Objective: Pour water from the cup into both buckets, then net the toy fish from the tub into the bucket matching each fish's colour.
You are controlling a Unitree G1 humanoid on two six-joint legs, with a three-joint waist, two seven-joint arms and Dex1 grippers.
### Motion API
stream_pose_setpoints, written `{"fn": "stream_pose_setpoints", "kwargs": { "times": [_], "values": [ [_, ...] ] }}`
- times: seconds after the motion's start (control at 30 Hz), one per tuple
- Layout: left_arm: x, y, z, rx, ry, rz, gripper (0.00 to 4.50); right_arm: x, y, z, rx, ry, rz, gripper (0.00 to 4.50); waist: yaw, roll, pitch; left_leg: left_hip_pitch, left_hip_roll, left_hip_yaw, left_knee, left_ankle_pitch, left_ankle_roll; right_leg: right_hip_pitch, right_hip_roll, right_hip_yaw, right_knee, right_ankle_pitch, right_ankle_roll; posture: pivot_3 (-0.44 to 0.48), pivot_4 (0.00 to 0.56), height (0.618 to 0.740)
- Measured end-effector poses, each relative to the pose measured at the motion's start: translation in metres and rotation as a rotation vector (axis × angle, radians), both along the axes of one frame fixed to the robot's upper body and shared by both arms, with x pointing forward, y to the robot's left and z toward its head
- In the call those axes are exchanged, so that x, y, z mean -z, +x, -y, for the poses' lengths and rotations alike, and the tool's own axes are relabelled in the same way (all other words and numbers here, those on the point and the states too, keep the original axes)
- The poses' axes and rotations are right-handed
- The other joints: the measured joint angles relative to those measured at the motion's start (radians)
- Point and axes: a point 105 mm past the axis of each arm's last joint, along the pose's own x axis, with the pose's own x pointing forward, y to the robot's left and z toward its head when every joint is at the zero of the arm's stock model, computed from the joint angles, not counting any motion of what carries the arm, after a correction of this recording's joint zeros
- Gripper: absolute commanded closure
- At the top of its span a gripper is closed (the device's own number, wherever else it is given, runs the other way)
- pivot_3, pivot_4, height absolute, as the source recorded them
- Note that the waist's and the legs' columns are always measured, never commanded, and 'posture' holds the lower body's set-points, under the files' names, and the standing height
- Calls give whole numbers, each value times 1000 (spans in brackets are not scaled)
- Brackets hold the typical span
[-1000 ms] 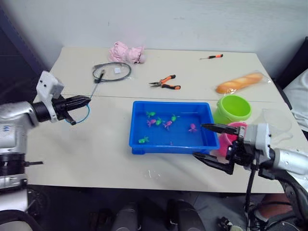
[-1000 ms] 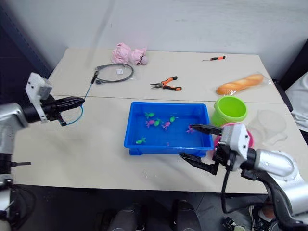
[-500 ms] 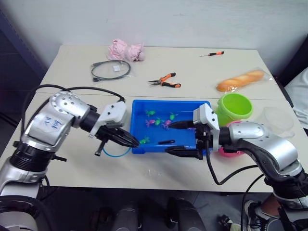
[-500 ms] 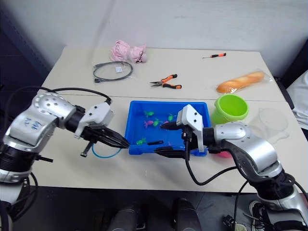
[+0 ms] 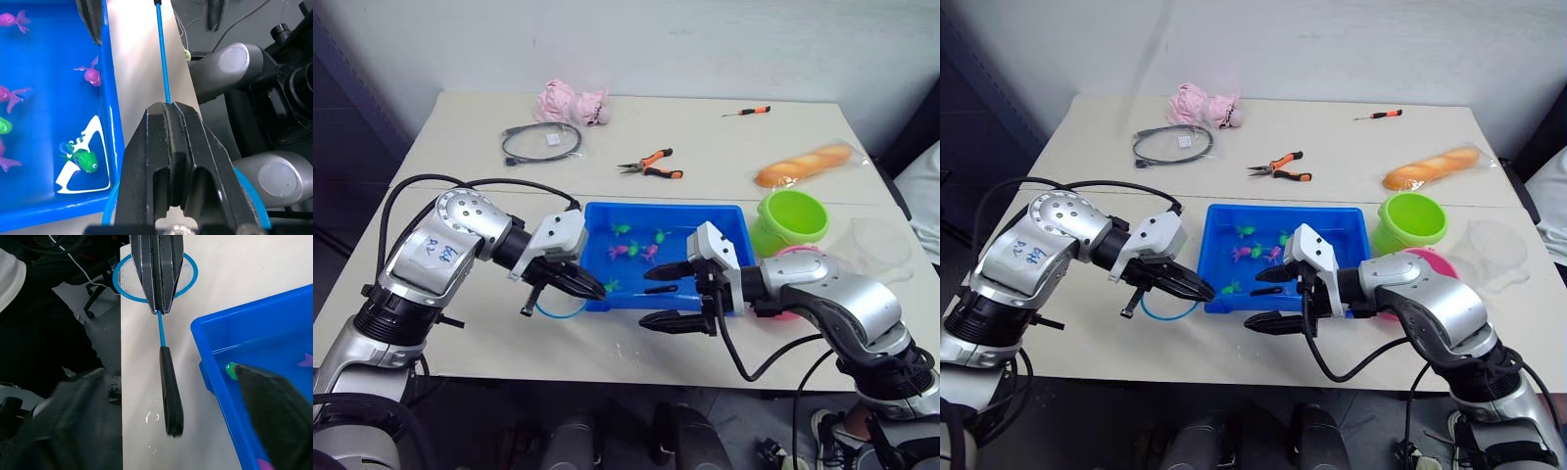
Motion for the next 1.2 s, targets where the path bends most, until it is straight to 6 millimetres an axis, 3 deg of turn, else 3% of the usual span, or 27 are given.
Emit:
{"fn": "stream_pose_setpoints", "kwargs": {
  "times": [0.17,0.2,0.47,0.63,0.83,0.93,1.07,1.13,1.2],
  "values": [
    [5,2,2,-5,15,-11,4500,-1,1,-4,9,5,-21,4291,-1,0,0,0,0,0,0,0,0,0,0,0,0,0,0,0,150,740],
    [5,2,1,-10,18,-7,4500,-2,0,-6,4,10,-25,4402,-1,0,0,0,0,0,0,0,0,0,0,0,0,0,0,0,150,740],
    [6,3,1,-14,20,-2,4500,-2,0,-6,22,16,-51,4402,0,0,0,0,0,0,0,0,0,0,0,0,0,0,0,0,150,740],
    [-1,2,10,5,-56,-8,2701,-7,-3,-6,9,20,-22,4500,0,0,0,0,0,0,0,0,0,0,0,0,0,0,0,0,150,740],
    [-32,4,2,-74,-244,-53,113,-5,-10,0,4,43,14,4500,0,0,0,0,0,-1,0,0,0,0,0,0,1,0,0,0,150,740],
    [-54,11,-10,-157,-370,-94,42,-4,-15,19,55,38,25,4500,1,0,0,0,0,0,1,0,0,0,0,0,1,0,0,0,150,740],
    [-104,34,-42,-317,-662,18,42,-5,-23,50,160,18,49,4500,14,-1,0,1,0,-1,1,0,0,1,0,0,0,1,1,0,150,740],
    [-104,38,-56,-367,-689,44,42,-7,-23,64,222,2,62,4500,12,-1,0,2,-1,1,1,0,0,2,0,0,0,1,2,0,150,740],
    [-82,40,-77,-450,-643,42,42,-7,-23,92,342,-46,73,4500,12,0,0,5,-1,3,-2,0,0,2,0,0,0,1,1,0,150,740]
  ]
}}
